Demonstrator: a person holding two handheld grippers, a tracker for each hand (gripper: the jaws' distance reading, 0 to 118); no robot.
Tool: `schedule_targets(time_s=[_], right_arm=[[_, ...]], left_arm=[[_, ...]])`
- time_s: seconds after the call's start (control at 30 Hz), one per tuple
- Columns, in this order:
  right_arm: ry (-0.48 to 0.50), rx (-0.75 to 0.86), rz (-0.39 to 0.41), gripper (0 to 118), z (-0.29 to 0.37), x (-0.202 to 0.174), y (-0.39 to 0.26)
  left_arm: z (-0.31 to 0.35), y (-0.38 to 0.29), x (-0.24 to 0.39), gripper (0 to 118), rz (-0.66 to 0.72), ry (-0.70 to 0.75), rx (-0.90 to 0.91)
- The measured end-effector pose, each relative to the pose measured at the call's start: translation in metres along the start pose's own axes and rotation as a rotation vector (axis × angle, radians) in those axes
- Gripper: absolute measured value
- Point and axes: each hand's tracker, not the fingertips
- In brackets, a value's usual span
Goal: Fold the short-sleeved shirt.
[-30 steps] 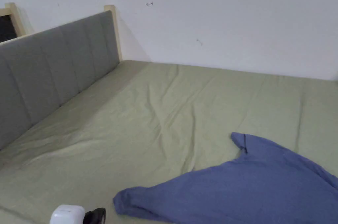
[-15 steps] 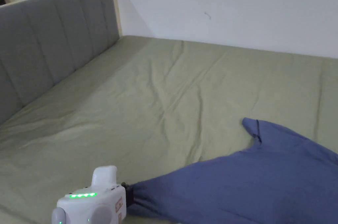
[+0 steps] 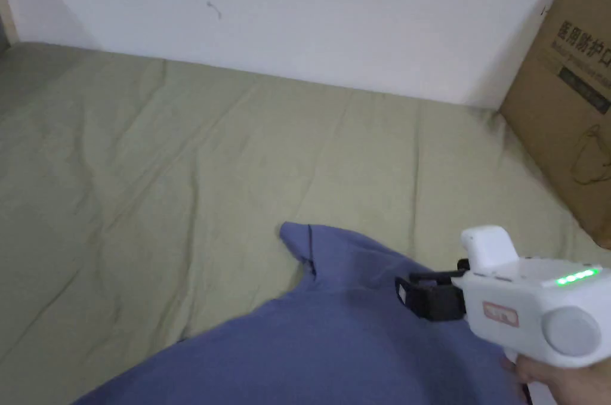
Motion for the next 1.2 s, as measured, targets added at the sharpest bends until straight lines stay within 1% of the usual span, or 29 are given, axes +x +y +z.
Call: schedule_targets(time_s=[0.03,0.07,0.13,0.17,0.2,0.23,0.27,0.3,0.33,0.37,0.4,0.43,0.47,0.5,0.53,0.6,0.67,0.77,0.87,0.97,1.1,1.13,1.2], right_arm=[[-0.006,-0.010,-0.056,99,-0.027,0.012,0.013],[-0.029,-0.017,-0.093,99,-0.040,0.016,0.023],[-0.062,-0.055,-0.131,98,-0.075,0.029,0.036],[-0.049,-0.093,-0.148,98,-0.089,0.034,0.039],[-0.008,-0.149,-0.165,94,-0.100,0.039,0.036],[0.049,-0.235,-0.186,72,-0.109,0.039,0.030],[0.089,-0.308,-0.160,40,-0.116,0.033,0.022],[-0.094,-0.211,-0.006,22,-0.105,0.024,0.020],[0.009,-0.163,0.016,5,-0.091,0.021,0.020],[0.046,-0.194,-0.061,5,-0.082,0.026,0.021],[0.063,-0.192,-0.099,5,-0.074,0.027,0.021],[0.045,-0.171,-0.083,5,-0.057,0.026,0.019],[0.040,-0.125,-0.041,5,-0.029,0.021,0.020],[0.006,-0.077,-0.022,5,-0.008,0.017,0.020],[0.012,-0.029,-0.021,5,0.019,0.015,0.021],[0.031,0.081,-0.051,5,0.081,0.010,0.023],[0.006,0.177,-0.050,5,0.147,0.003,0.029],[-0.047,0.303,-0.024,5,0.240,0.005,0.043],[-0.107,0.421,-0.037,5,0.321,0.010,0.060],[-0.201,0.528,-0.013,5,0.386,0.016,0.076],[-0.223,0.601,-0.064,5,0.428,0.040,0.109],[-0.231,0.613,-0.066,5,0.428,0.054,0.121],[-0.245,0.641,-0.065,5,0.430,0.062,0.145]], left_arm=[[0.000,0.000,0.001,3,-0.002,-0.001,0.000],[-0.001,0.001,0.002,3,-0.010,0.004,0.003],[-0.003,0.002,0.004,3,-0.031,0.006,-0.010],[-0.004,0.002,0.001,3,-0.035,0.004,-0.010],[-0.004,0.002,0.002,3,-0.037,0.003,-0.007],[-0.004,0.002,0.002,3,-0.044,0.004,-0.011],[-0.001,0.001,0.004,3,-0.049,0.010,0.008],[-0.001,0.002,0.006,3,-0.057,0.012,0.010],[-0.002,0.003,0.007,3,-0.064,0.012,0.005],[0.000,0.004,0.007,3,-0.061,0.010,0.005],[0.002,0.005,0.008,3,-0.054,0.003,0.006],[0.004,0.007,0.007,3,-0.048,-0.009,0.007],[0.009,0.010,0.007,3,-0.048,-0.011,0.020],[0.016,0.014,0.009,3,-0.056,-0.005,0.045],[0.026,0.022,0.009,3,-0.059,-0.004,0.074],[0.047,0.041,0.009,3,-0.032,-0.037,0.138],[0.072,0.067,0.011,3,-0.030,-0.062,0.205],[0.121,0.119,0.025,3,-0.092,-0.096,0.318],[0.167,0.163,0.038,3,-0.121,-0.104,0.451],[0.202,0.212,0.050,3,-0.129,-0.133,0.526],[0.226,0.278,0.059,3,-0.103,-0.160,0.575],[0.228,0.295,0.062,3,-0.097,-0.171,0.585],[0.228,0.329,0.070,3,-0.100,-0.174,0.601]])
